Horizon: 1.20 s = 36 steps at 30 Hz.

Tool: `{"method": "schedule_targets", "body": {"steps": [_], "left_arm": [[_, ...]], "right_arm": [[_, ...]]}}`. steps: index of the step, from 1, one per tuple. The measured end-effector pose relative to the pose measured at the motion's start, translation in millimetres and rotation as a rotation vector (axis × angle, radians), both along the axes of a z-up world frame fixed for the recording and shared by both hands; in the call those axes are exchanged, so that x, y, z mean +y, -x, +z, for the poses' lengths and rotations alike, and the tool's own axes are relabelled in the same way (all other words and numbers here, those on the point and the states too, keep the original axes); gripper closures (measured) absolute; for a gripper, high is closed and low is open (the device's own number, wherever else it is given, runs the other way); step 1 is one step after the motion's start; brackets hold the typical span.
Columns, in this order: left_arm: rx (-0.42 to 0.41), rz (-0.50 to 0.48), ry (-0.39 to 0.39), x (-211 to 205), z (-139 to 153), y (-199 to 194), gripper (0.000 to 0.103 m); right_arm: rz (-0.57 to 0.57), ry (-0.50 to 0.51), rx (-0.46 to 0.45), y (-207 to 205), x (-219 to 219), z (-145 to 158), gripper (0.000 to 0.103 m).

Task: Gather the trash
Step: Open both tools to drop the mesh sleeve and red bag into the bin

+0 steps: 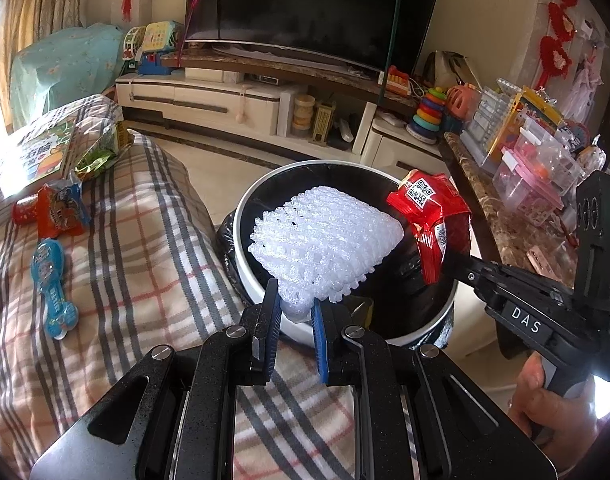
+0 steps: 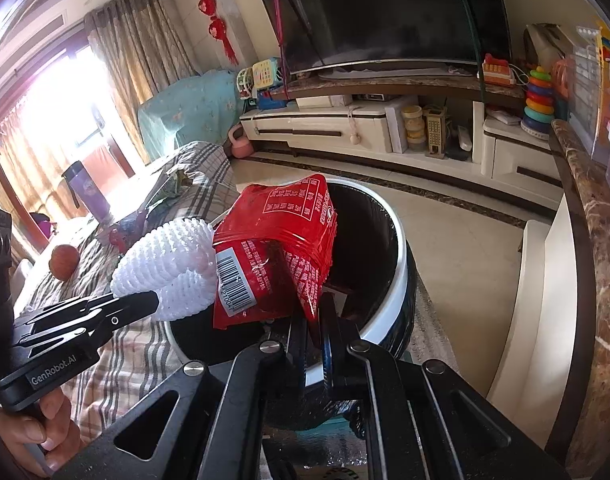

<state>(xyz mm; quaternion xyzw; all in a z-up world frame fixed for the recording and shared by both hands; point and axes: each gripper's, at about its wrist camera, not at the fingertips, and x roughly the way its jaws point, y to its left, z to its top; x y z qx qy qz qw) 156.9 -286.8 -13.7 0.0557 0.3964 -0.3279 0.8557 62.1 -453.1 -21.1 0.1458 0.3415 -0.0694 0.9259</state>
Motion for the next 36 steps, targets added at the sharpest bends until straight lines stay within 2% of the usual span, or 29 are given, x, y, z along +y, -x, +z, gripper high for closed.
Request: {"method": "schedule_targets", "body": {"steps": [20, 23, 24, 27, 29, 31, 34, 36], "left_arm": [[0.013, -0.014, -0.024, -14, -8, -11, 0.089], [0.016, -0.017, -0.019, -14, -7, -12, 0.088], [0.018, -0.016, -0.019, -13, -7, -12, 0.084], [0.021, -0.003, -0.011, -8, -5, -13, 0.054], [0.013, 0.004, 0.0, -3, -4, -11, 0.051], [0.021, 0.016, 0.008, 4, -4, -10, 0.047], [0.03, 0.034, 0.018, 17, -5, -9, 0.045], [0.036, 0.058, 0.023, 31, -7, -8, 0.043]], "right_arm": [[0.001, 0.018, 0.059, -15, -3, -6, 0.097], [0.001, 0.024, 0.064, -18, -2, -4, 0.093], [-0.002, 0.025, 0.065, -18, -3, -4, 0.093], [-0.013, 0.006, 0.062, -18, -7, -3, 0.091], [-0.019, 0.0, 0.055, -16, -8, -1, 0.082], [-0.016, -0.004, 0.039, -13, -7, 2, 0.061], [-0.013, 0.004, 0.024, -11, -2, 6, 0.045], [-0.01, 0.0, 0.014, -9, 2, 8, 0.038]]}}
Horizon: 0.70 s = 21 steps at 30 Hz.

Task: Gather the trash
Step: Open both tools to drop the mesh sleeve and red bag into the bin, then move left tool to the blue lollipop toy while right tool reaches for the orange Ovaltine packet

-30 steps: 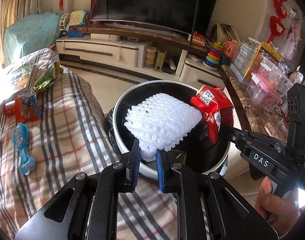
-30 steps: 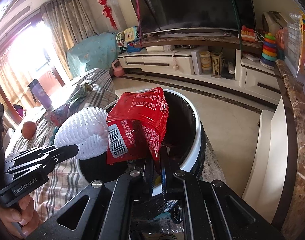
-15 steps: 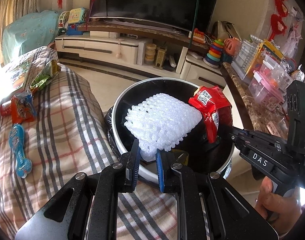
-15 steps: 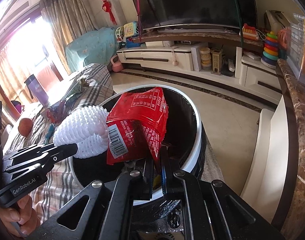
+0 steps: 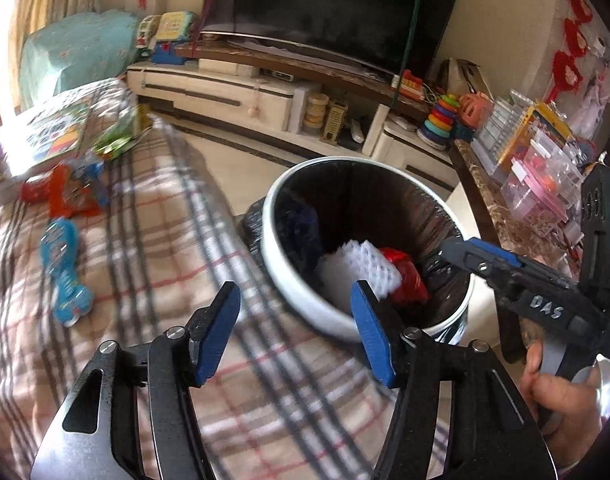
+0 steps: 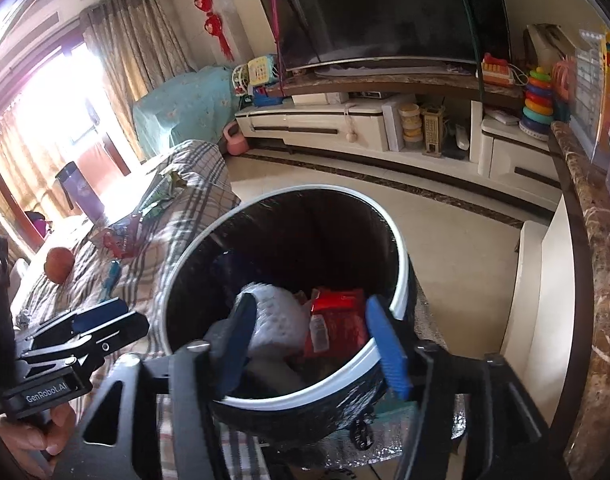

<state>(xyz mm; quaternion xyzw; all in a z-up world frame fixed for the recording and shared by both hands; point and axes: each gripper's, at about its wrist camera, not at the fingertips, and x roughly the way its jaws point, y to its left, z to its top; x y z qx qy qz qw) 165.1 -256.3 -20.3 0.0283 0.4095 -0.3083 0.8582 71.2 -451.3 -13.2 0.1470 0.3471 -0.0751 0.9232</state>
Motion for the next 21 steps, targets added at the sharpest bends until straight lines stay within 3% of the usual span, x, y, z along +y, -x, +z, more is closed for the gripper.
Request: {"method": "schedule_targets", "body": {"steps": [7, 16, 21], "left_arm": [[0.018, 0.1, 0.018, 50, -4, 2, 0.038], [0.03, 0.213, 0.019, 110, -11, 2, 0.038], [0.036, 0.26, 0.015, 136, -15, 3, 0.037]], "right_arm": [[0.012, -0.053, -0.064, 8, 16, 7, 0.02], [0.09, -0.08, -0.125, 8, 60, 18, 0.013], [0.155, -0.067, -0.115, -2, 88, 17, 0.01]]}}
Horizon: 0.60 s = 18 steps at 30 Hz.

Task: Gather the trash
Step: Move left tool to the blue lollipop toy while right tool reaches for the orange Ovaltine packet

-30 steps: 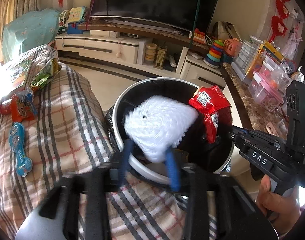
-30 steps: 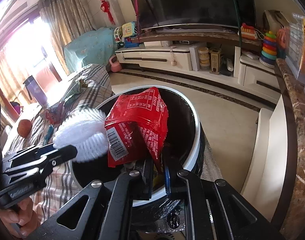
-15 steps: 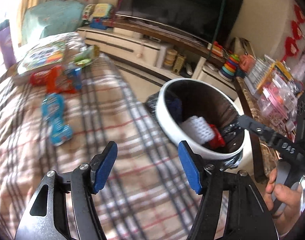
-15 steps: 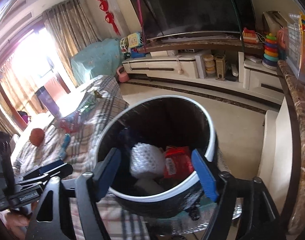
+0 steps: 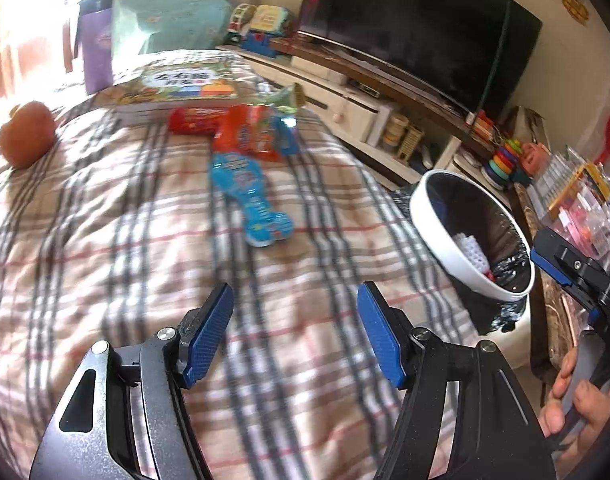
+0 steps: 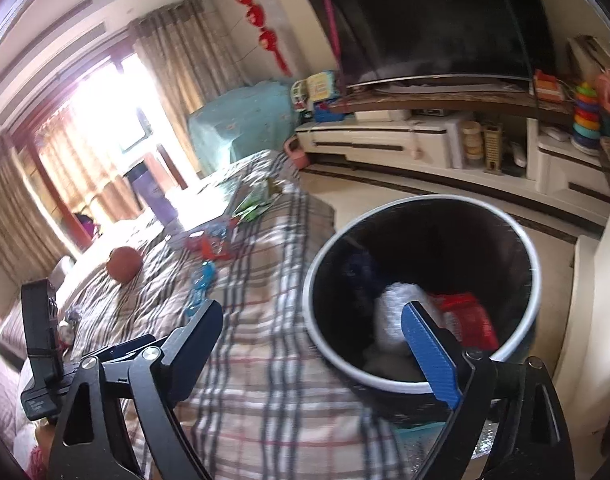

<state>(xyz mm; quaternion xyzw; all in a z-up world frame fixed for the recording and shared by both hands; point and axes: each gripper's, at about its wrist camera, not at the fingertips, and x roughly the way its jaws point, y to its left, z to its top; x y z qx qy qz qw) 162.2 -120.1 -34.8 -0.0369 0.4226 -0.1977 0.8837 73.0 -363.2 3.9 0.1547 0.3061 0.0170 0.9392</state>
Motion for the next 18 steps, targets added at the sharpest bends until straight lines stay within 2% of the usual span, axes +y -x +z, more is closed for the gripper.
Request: {"method": "schedule_targets", "body": {"steps": [6, 10, 14, 18], "left_arm": [[0.013, 0.045, -0.001, 24, -5, -1, 0.036], [0.018, 0.065, -0.001, 34, -6, -2, 0.036], [0.026, 0.081, -0.002, 41, -9, -5, 0.036], [0.037, 0.085, -0.004, 43, -13, -8, 0.036]], "right_arm": [[0.076, 0.005, 0.021, -14, 30, -9, 0.01], [0.107, 0.038, -0.002, -23, 47, -11, 0.01], [0.133, 0.029, -0.018, -38, 57, -14, 0.01], [0.179, 0.008, 0.024, -65, 68, -24, 0.01]]}}
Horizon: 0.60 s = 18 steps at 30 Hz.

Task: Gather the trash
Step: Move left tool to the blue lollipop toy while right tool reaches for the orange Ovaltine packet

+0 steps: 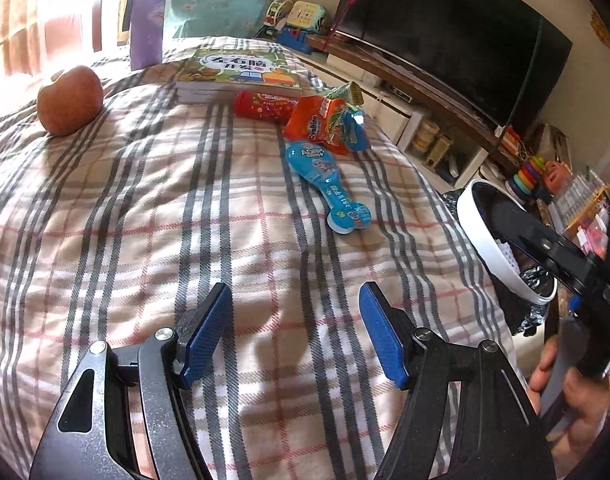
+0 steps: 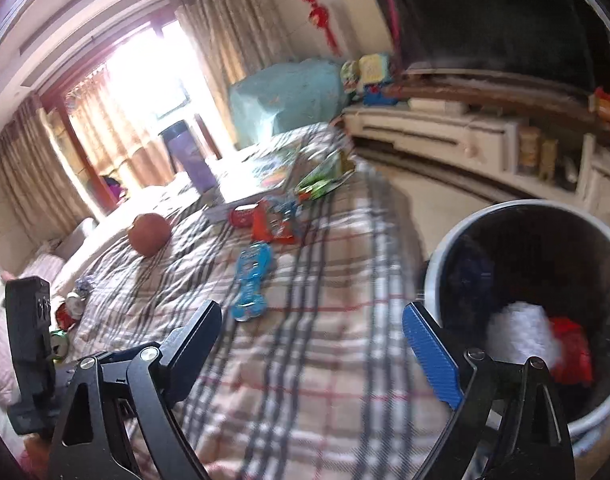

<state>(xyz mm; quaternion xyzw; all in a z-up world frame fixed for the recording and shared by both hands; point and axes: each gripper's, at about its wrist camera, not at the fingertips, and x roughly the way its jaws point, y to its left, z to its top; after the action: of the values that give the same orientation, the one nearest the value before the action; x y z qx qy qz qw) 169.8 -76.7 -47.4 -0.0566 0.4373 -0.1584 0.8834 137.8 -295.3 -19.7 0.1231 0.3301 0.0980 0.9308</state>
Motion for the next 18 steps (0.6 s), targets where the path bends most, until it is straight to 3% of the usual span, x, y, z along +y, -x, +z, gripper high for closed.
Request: {"method": "schedule_targets", "body": {"steps": [5, 12, 18], "left_arm": [[0.005, -0.008, -0.012, -5, -2, -7, 0.036], [0.02, -0.008, -0.021, -10, -5, -19, 0.036], [0.021, -0.013, -0.026, -19, -4, -33, 0.035]], "right_arm": [[0.014, 0.017, 0.019, -31, 10, -9, 0.014], [0.006, 0.002, 0.092, -96, 12, -30, 0.056], [0.047, -0.097, 0.12, -132, 11, -40, 0.06]]}}
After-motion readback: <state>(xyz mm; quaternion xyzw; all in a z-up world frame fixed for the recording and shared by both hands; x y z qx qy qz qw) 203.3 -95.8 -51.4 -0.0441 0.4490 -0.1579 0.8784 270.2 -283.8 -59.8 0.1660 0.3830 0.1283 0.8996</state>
